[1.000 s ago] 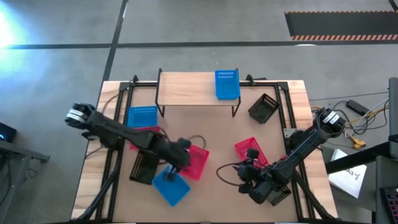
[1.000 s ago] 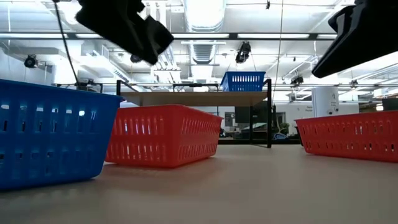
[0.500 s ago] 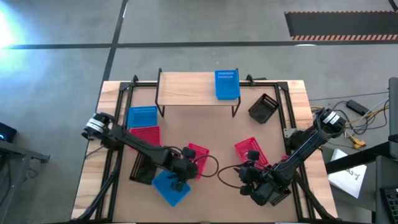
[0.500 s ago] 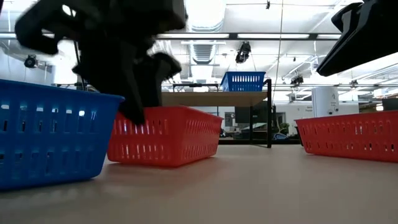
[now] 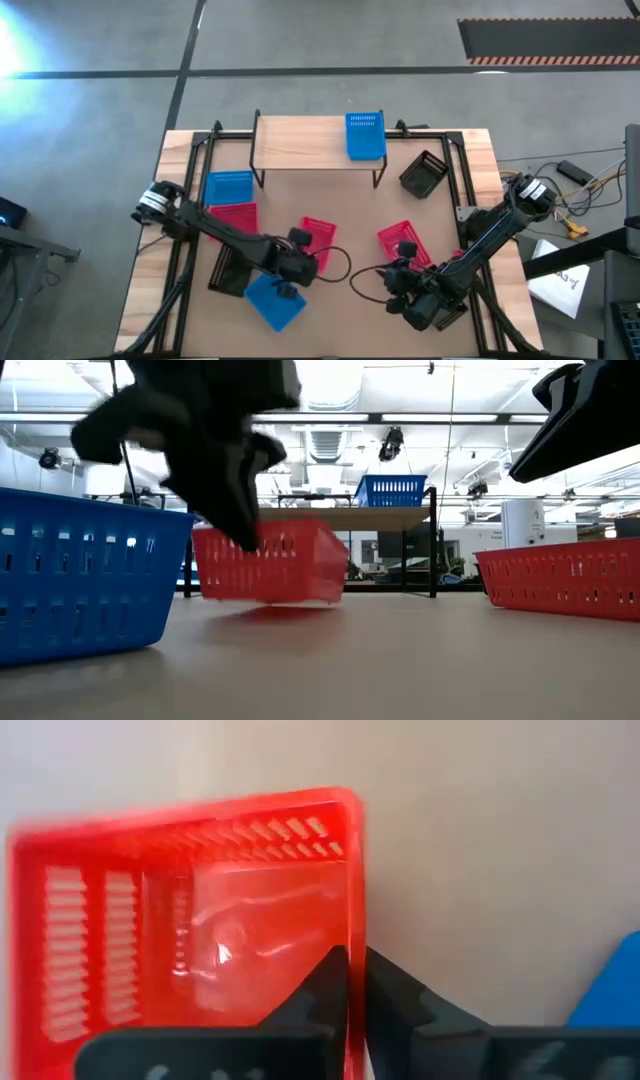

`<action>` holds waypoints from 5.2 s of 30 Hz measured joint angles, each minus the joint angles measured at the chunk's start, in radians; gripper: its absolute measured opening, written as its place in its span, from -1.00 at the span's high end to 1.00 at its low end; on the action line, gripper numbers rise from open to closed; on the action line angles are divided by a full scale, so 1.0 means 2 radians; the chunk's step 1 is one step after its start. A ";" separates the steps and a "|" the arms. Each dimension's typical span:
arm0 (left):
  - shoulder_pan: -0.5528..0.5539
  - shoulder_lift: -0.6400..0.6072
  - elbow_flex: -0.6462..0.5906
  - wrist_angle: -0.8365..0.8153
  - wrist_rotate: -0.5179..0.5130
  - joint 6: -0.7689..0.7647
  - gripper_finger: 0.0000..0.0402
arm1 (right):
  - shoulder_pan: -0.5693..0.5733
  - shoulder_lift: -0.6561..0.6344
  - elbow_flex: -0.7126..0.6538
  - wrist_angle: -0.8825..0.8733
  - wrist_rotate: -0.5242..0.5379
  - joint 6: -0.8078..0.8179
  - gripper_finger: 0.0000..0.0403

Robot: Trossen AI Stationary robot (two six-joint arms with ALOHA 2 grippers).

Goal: Stack baskets on shelf by color
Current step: Put the middle red bin on the shelf, then put the bottom left black bin on the shelf

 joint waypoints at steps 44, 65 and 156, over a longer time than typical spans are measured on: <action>0.338 -0.061 0.137 -0.062 -0.008 0.197 0.98 | 0.000 0.000 -0.005 0.010 0.044 0.001 0.81; 0.338 -0.062 0.137 -0.012 -0.008 0.184 0.55 | 0.000 0.000 -0.005 0.012 0.044 0.001 0.81; -0.165 -0.127 0.188 -0.436 -0.101 -0.285 0.99 | -0.001 0.000 -0.063 0.128 0.144 -0.009 0.81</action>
